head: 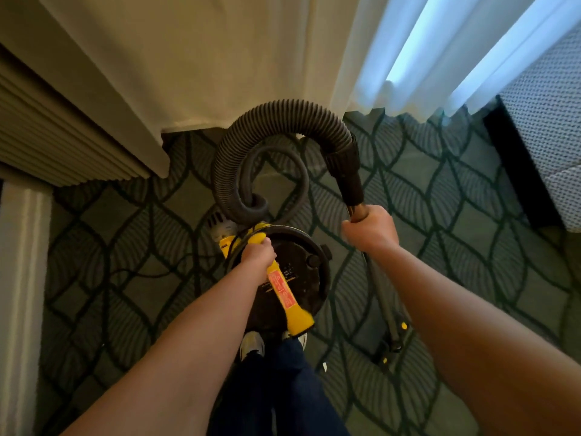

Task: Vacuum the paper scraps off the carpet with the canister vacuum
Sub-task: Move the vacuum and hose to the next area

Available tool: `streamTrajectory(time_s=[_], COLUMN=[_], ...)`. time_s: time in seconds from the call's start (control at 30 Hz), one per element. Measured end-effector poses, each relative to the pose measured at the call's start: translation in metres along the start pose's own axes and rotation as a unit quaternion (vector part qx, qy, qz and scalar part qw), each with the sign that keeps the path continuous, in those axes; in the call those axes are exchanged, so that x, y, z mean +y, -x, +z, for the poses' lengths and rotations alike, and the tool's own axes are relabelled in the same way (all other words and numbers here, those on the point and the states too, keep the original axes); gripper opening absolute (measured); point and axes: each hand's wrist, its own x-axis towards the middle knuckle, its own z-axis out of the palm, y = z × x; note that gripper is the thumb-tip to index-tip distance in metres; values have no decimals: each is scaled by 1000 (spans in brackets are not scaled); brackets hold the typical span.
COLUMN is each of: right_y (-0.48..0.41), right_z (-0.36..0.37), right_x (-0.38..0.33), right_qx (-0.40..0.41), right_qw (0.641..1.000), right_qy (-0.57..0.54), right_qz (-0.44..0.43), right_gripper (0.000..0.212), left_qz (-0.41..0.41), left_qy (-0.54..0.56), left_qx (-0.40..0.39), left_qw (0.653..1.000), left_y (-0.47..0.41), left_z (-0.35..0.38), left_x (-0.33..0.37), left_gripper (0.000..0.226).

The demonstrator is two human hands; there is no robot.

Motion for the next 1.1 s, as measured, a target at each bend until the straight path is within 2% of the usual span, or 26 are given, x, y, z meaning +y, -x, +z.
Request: streamTrajectory(time_s=[0.13, 0.2, 0.3, 0.37, 0.43, 0.5, 0.57, 0.6, 0.67, 0.73, 0.8, 0.83, 0.9, 0.93, 0.97, 1.03, 1.07, 1.1], right_y=[-16, -21, -25, -26, -25, -23, -19, -16, -12, -5, 2, 6, 15, 19, 23, 36, 42, 47], right_z=[-7, -9, -11, -12, -9, -6, -1, 0, 0, -2, -6, -8, -13, -14, -14, -14, -12, -9], right_x=[17, 27, 40, 46, 50, 54, 58, 61, 68, 76, 87, 93, 102, 105, 108, 116, 120, 124], right_qx=[2, 5, 8, 7, 2, -1, -3, -4, -7, -7, -13, -19, -33, -43, -48, -34, -35, -38], right_qw=[1000, 999, 998, 998, 997, 997, 996, 996, 996, 994, 992, 992, 990, 992, 993, 993, 990, 987], right_qy=[7, 8, -1, -5, -15, -16, -17, -19, -25, -30, -39, -42, -43, -35, -21, -5, 0, 2], right_qz=[20, 31, 55, 66, 74, 80, 83, 86, 91, 104, 116, 121, 127, 116, 106, 117, 136, 155], right_gripper=[5, 6, 7, 6, 8, 8, 8, 8, 8, 7, 6, 6, 10, 11, 8, 6, 10, 14], left_qz=[10, 14, 8, 19, 41, 45, 36, 43, 103, 159, 177, 158, 149, 167, 203, 318, 384, 432], left_qy=[15, 3, 6, -15, -91, -200, -369, -468, -613, -690, -753, -760, -731, -711, -682, -632, -634, -664], left_qx=[6, 9, 28, 52, 77, 97, 70, 41, -46, -163, -248, -281, -342, -364, -383, -399, -384, -359], left_qw=[1000, 1000, 1000, 998, 992, 974, 926, 882, 782, 687, 583, 565, 572, 578, 589, 583, 551, 493], left_y=[-9, -26, -22, -11, -5, 8, 27, 38, 69, 102, 134, 151, 186, 203, 219, 241, 246, 247], left_z=[18, 25, 28, 28, 28, 30, 38, 43, 57, 72, 86, 93, 108, 116, 125, 144, 152, 158], left_x=[18, 26, 44, 52, 55, 53, 47, 45, 48, 59, 71, 77, 91, 98, 105, 111, 107, 98], left_gripper=[26, 19, 43, 48, 57, 76, 95, 97, 82, 60, 49, 42, 26, 25, 29, 33, 33, 35])
